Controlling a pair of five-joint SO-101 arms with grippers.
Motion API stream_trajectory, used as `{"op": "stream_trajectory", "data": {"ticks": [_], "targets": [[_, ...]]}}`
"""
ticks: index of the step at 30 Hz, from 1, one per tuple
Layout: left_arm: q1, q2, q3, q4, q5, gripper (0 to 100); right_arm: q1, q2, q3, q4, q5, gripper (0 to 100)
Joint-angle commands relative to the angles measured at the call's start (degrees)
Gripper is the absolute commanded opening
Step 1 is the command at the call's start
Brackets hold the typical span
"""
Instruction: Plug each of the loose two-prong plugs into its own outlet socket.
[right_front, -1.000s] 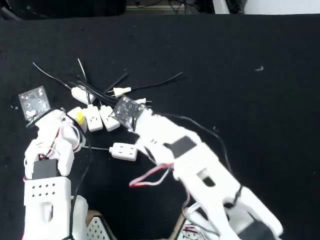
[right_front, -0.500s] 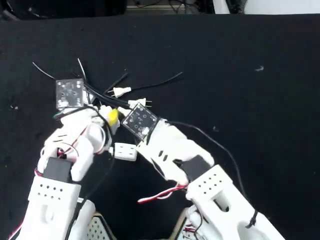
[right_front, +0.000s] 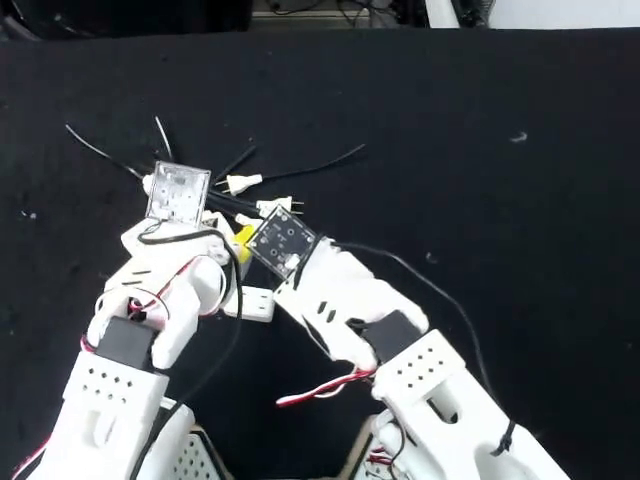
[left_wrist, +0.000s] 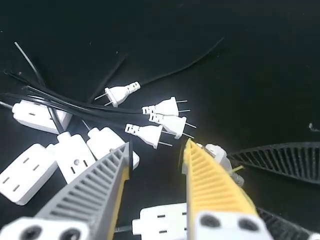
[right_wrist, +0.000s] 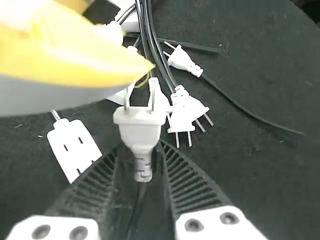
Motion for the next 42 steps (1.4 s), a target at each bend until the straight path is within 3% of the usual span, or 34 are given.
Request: {"op": "stream_trajectory", "data": {"ticks": [1,5,13,42], "targets": [[1.1,-0.44,6.81,-8.97,-0.97,18,-0.97,-2.33,-2.07,0.79,-1.23,1.1],[1.1,-0.44,10.24,-12.57,-4.75,18,-0.97,-2.33,-2.33,0.97,-1.05,1.1],[-3.12,-0.44,10.86,-12.22,-5.19,18,-0.88,-2.33,-2.77,1.23,-1.32,1.1],[-3.56,-0.44,12.62,-12.22,-5.19,18,-4.66,-1.8,-21.93,21.01,-0.88,1.1]]}}
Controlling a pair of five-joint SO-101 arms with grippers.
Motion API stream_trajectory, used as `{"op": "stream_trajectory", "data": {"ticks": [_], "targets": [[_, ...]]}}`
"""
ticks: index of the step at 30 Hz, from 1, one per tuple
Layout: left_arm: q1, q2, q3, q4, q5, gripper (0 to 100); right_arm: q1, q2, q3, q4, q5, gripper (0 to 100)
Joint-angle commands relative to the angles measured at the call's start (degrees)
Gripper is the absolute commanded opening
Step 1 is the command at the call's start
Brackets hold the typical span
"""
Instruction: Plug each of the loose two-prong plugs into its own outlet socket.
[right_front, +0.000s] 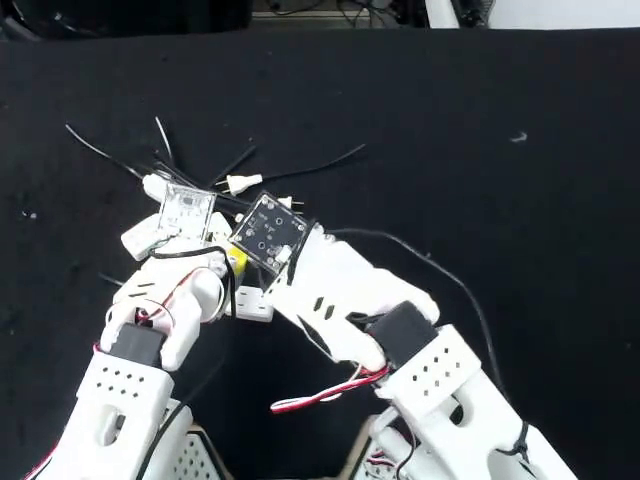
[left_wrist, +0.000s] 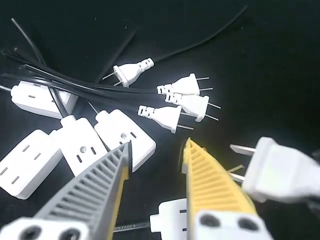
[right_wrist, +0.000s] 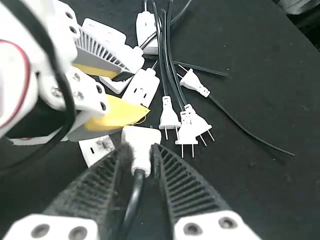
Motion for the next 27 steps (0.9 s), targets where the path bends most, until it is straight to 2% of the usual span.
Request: {"op": "stream_trajectory", "data": {"ticks": [1,27], "targets": [[-0.31,-0.53,-0.31,-0.35,-0.62,18,-0.7,-1.71,-3.47,0.26,-0.26,1.1],[0.66,-0.53,0.48,-0.35,-0.26,18,-1.14,-1.63,-5.85,-0.18,-0.88,1.1]]}}
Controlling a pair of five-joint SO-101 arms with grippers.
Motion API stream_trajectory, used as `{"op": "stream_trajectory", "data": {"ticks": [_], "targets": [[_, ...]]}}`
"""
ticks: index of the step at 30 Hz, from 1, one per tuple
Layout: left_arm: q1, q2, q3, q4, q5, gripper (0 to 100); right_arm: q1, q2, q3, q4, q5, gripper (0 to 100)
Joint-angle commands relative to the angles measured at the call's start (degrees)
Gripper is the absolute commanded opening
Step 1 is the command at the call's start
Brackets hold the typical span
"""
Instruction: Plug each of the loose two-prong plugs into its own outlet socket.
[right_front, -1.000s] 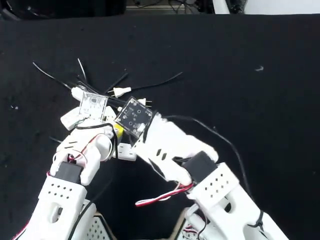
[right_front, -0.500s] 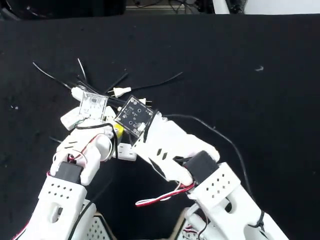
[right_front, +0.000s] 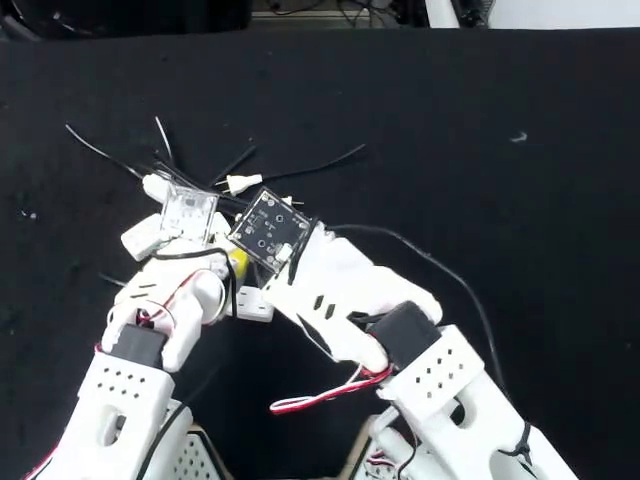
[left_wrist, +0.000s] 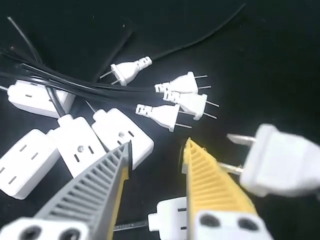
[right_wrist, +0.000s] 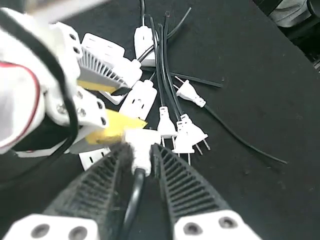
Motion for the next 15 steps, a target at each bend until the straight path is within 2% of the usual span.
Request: {"op": "stream_trajectory", "data": {"ticks": [1,9,15], "targets": [[0.84,-0.53,0.13,-0.44,-0.26,18,-0.97,-1.63,-3.74,-0.18,-0.79,1.1],[0.92,-0.53,0.13,-0.35,-0.53,18,-1.14,-1.63,-3.47,0.53,-0.62,1.1],[-7.43,-0.62,-2.42,-0.79,1.41,18,0.7,-1.63,-3.21,3.69,-0.26,1.1]]}}
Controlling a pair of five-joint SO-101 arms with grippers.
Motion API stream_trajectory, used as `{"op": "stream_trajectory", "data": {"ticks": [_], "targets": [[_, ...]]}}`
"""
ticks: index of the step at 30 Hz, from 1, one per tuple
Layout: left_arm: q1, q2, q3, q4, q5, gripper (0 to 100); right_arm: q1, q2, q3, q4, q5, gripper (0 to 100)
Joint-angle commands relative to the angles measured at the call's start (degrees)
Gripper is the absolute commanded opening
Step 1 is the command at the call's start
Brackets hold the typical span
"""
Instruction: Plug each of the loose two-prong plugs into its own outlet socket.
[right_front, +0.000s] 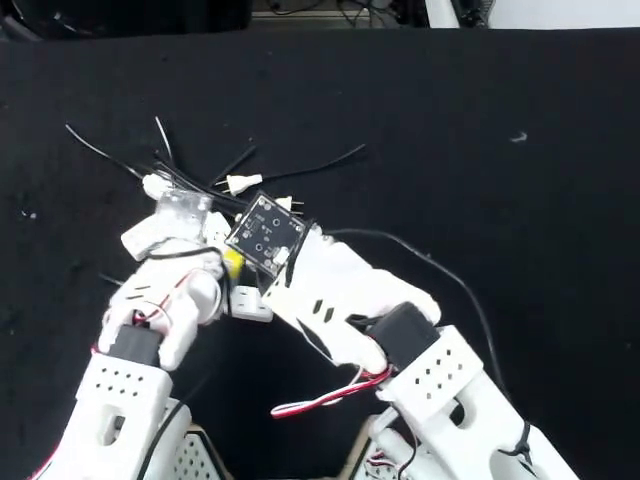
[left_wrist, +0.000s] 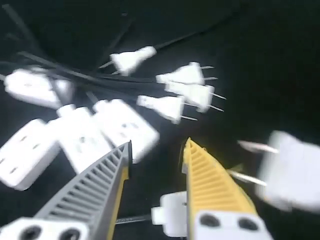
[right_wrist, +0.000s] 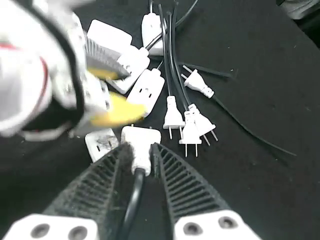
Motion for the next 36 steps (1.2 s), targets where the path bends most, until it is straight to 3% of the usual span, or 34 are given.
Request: {"op": "stream_trajectory", "data": {"ticks": [1,4,6,17,36], "targets": [[-7.08,-0.62,-4.09,-0.79,3.87,18,1.32,-1.63,-2.95,0.7,0.09,1.1],[-10.33,-0.62,-4.88,-0.79,12.92,18,-0.18,-1.63,-1.36,0.35,0.09,1.1],[-9.71,-0.62,-4.79,-0.79,15.03,18,-1.76,-1.63,-0.57,0.0,0.09,1.1],[0.13,-0.62,-2.68,-0.7,10.64,18,-3.43,-1.63,1.89,-3.6,-0.35,1.1],[0.48,-0.53,-2.07,-0.44,10.73,18,-3.43,-1.71,0.31,-4.57,-0.35,1.1]]}}
